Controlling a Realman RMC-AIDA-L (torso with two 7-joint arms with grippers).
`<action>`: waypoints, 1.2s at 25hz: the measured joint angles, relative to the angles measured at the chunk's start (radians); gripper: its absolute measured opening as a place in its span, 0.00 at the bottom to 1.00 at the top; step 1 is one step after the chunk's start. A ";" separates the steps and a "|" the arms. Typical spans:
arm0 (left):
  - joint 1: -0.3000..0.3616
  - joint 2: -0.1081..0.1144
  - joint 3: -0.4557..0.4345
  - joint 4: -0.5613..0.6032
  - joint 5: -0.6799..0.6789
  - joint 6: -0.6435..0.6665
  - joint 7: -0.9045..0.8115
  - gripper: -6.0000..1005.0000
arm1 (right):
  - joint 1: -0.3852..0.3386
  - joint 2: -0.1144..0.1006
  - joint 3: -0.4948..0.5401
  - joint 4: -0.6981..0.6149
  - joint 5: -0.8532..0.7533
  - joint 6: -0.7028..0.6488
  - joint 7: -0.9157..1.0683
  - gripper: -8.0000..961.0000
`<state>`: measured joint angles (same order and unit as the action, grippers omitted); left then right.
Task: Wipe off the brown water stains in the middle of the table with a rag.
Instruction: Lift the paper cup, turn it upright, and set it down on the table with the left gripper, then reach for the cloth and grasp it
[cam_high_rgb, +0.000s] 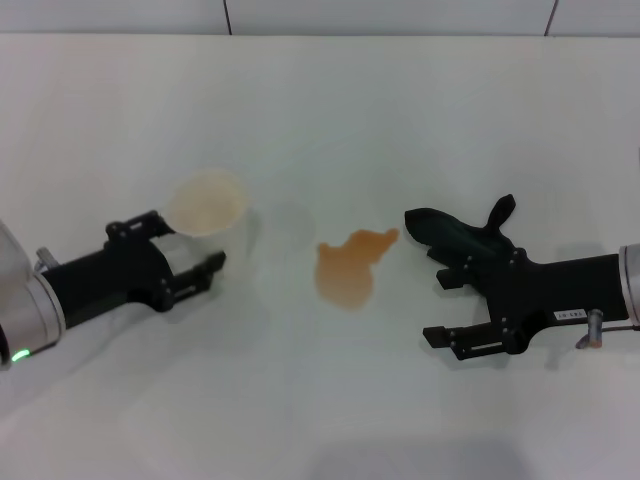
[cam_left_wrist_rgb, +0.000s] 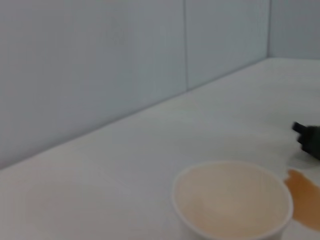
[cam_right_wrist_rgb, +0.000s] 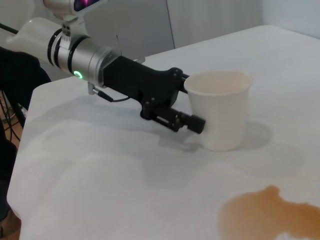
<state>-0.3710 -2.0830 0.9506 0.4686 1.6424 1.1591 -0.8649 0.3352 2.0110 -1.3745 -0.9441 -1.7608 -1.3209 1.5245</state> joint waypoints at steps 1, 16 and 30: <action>0.004 -0.001 0.014 0.003 0.000 -0.002 -0.001 0.64 | 0.000 0.000 0.000 0.000 0.000 0.000 0.000 0.80; 0.148 -0.002 0.112 0.171 -0.014 -0.001 -0.091 0.89 | -0.001 0.000 0.001 0.014 0.003 0.000 0.000 0.80; 0.320 0.007 0.052 0.489 -0.157 0.145 -0.177 0.89 | -0.008 0.000 -0.003 -0.010 0.092 -0.068 0.006 0.80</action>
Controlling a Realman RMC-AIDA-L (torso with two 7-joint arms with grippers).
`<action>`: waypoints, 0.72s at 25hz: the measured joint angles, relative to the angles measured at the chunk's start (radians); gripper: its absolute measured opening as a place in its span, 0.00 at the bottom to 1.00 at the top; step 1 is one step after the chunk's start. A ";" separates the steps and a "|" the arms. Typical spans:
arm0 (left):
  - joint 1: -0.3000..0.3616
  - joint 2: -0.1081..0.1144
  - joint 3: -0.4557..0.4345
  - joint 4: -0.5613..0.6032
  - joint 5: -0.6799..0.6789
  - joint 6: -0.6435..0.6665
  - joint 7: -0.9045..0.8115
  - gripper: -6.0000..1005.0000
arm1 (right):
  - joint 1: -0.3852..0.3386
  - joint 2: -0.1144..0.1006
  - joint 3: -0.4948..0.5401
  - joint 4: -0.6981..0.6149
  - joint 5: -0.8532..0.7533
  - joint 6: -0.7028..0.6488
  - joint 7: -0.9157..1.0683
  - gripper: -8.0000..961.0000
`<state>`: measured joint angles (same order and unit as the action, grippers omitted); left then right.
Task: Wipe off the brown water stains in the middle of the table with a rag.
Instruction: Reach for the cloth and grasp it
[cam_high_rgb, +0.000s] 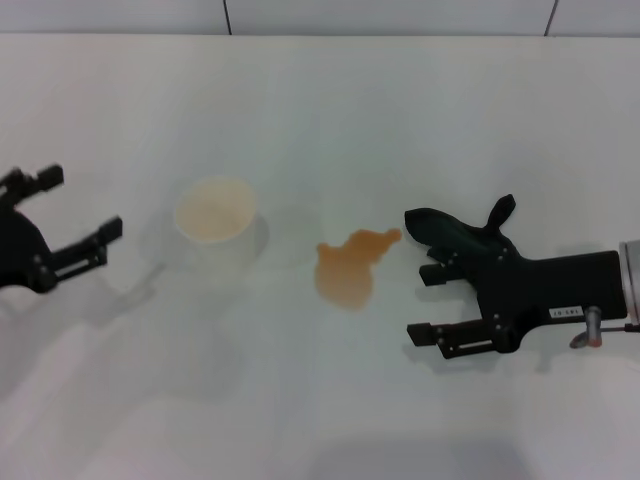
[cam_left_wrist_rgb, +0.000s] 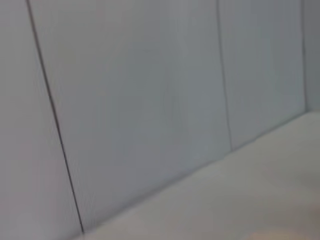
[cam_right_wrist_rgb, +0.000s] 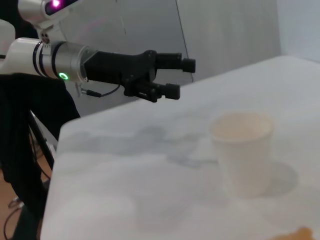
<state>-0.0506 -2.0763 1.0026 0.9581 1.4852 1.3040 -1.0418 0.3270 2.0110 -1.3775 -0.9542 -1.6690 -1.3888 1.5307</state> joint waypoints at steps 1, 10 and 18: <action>-0.004 0.001 -0.024 0.018 0.000 0.034 -0.005 0.89 | 0.000 0.000 0.001 -0.001 0.010 -0.005 0.001 0.80; -0.117 0.064 -0.233 0.032 0.067 0.306 -0.124 0.89 | 0.000 -0.001 0.011 -0.066 0.066 -0.044 0.054 0.80; -0.177 0.082 -0.239 0.040 0.248 0.373 -0.165 0.89 | 0.000 -0.002 0.011 -0.095 0.064 -0.045 0.103 0.80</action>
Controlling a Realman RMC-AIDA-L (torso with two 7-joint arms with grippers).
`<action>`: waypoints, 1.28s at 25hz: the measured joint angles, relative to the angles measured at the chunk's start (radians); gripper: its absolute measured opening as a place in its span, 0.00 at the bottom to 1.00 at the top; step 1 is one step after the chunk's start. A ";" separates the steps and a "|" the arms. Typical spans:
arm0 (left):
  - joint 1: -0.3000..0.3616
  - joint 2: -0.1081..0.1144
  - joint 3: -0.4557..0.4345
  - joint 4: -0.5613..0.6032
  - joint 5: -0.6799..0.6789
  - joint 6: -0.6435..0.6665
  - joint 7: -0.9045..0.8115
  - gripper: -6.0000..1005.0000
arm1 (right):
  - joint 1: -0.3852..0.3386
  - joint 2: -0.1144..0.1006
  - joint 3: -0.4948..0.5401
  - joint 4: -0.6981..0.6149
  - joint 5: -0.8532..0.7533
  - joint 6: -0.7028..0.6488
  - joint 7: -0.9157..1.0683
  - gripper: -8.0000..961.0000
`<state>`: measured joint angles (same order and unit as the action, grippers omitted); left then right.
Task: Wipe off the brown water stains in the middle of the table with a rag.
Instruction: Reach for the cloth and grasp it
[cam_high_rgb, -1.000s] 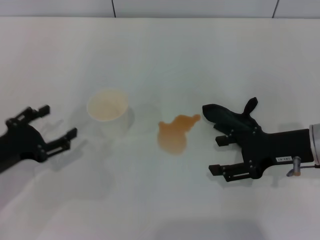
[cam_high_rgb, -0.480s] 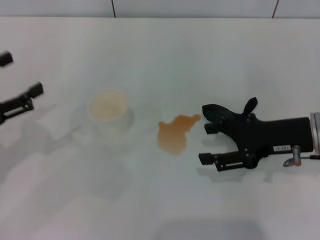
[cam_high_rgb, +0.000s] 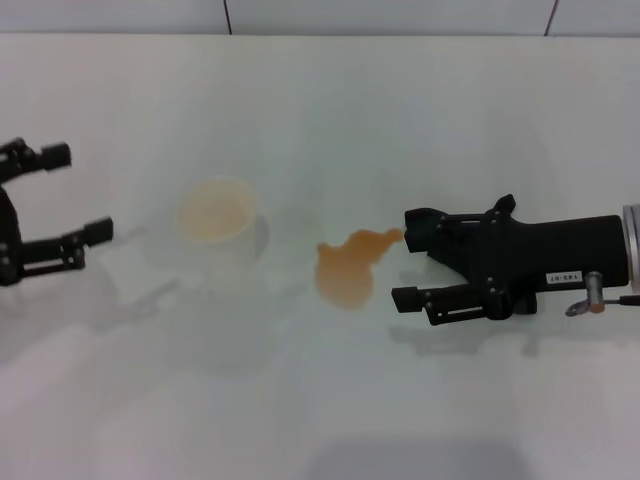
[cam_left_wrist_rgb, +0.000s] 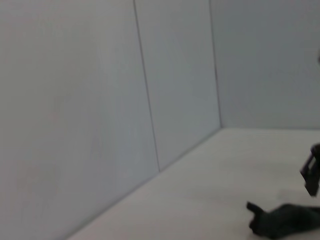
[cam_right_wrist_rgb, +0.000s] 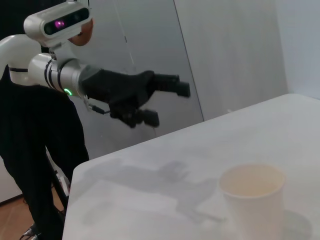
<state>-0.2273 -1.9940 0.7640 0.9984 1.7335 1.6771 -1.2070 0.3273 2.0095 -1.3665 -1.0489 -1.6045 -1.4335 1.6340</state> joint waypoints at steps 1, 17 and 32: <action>-0.004 0.000 0.001 0.000 0.017 0.001 0.002 0.89 | 0.001 0.000 0.000 0.000 -0.001 0.001 0.000 0.80; -0.032 -0.008 0.009 0.002 0.152 0.039 -0.003 0.89 | 0.018 -0.002 0.001 -0.149 -0.189 0.052 0.204 0.79; -0.064 -0.026 0.012 0.005 0.193 0.067 -0.015 0.89 | 0.227 -0.002 0.001 -0.230 -0.569 0.001 0.585 0.79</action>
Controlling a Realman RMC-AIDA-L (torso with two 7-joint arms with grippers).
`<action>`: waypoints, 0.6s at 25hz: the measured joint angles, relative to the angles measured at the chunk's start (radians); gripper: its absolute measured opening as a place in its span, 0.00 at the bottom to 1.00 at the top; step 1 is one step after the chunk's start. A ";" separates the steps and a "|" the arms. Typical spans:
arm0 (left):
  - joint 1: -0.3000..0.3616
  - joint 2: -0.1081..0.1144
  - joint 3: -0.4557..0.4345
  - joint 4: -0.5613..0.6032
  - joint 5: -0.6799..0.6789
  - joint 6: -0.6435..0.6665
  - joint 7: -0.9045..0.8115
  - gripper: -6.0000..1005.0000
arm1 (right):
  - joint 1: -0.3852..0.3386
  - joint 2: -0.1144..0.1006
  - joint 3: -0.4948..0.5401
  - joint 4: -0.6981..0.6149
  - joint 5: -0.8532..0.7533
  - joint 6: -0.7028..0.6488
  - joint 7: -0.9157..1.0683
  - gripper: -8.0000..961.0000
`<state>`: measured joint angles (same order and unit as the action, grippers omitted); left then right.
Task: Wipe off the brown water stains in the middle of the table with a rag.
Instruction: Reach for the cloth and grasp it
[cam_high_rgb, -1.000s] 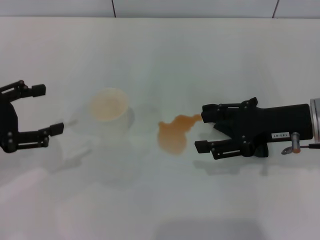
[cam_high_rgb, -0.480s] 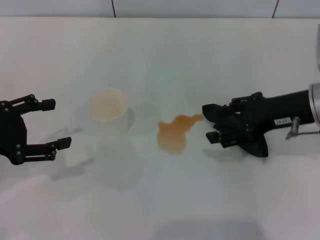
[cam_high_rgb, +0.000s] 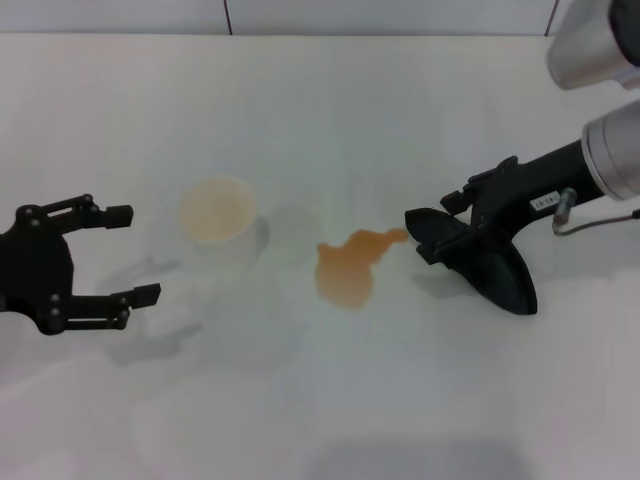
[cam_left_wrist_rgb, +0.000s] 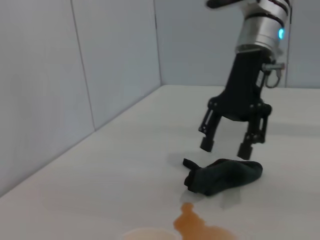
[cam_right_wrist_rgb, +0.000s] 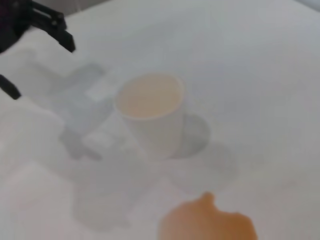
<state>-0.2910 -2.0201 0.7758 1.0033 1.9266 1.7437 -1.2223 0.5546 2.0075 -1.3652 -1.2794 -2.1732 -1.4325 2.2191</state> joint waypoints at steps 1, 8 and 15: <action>-0.004 -0.002 0.000 0.000 0.008 0.000 0.000 0.89 | 0.009 0.000 0.000 -0.002 -0.020 -0.001 0.014 0.79; -0.029 -0.020 0.000 -0.002 0.049 -0.006 0.003 0.89 | 0.040 0.003 0.000 0.001 -0.142 0.007 0.075 0.79; -0.038 -0.027 0.000 -0.001 0.052 -0.008 0.001 0.89 | 0.034 0.005 -0.009 0.011 -0.177 0.019 0.101 0.79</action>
<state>-0.3291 -2.0472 0.7762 1.0023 1.9789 1.7360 -1.2212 0.5888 2.0126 -1.3741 -1.2684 -2.3498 -1.4132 2.3201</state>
